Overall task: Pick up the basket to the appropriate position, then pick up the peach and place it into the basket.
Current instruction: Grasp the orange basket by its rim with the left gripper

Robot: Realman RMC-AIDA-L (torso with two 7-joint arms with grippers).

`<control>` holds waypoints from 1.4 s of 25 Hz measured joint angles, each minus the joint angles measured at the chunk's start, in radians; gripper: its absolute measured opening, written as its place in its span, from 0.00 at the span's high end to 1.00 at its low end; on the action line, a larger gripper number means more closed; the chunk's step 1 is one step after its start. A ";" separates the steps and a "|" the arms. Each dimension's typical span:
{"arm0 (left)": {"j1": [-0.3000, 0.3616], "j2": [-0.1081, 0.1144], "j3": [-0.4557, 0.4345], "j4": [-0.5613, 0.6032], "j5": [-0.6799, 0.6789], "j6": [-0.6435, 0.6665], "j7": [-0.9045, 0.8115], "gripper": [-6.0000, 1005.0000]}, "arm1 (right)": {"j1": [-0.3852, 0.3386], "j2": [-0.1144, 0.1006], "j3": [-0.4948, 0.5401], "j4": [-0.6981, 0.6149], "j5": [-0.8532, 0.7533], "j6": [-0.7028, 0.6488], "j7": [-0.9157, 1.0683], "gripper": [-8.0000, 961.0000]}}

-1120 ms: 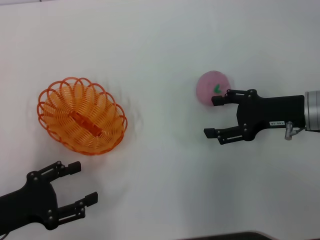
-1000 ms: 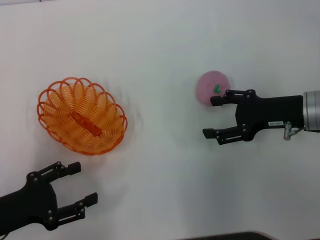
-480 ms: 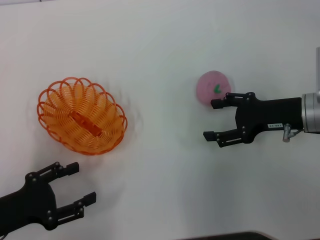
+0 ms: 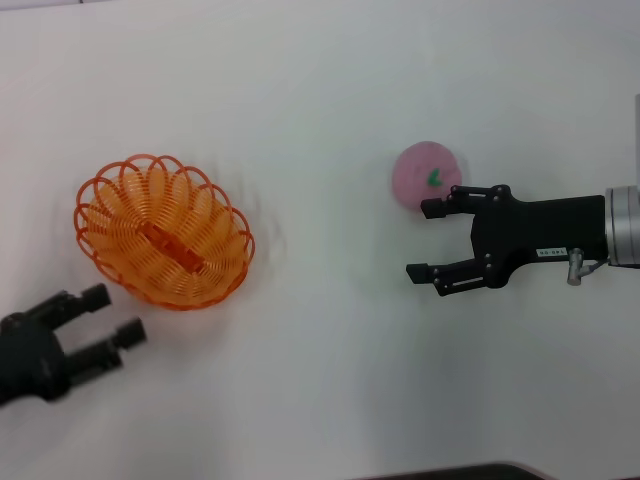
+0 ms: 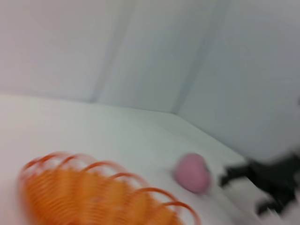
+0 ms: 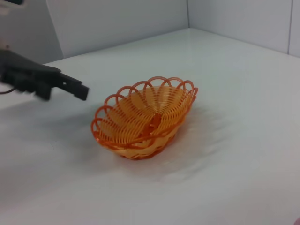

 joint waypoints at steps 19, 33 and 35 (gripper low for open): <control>-0.163 0.077 0.052 0.172 0.076 -0.157 -0.789 0.21 | 0.004 0.000 -0.003 -0.002 -0.001 -0.007 0.001 0.02; -0.346 0.068 0.479 0.404 0.225 -0.353 -0.970 0.21 | 0.005 0.000 -0.007 -0.002 -0.001 -0.006 0.002 0.02; -0.413 0.067 0.537 0.406 0.317 -0.368 -0.998 0.22 | 0.006 0.000 -0.007 -0.001 -0.001 -0.006 0.002 0.02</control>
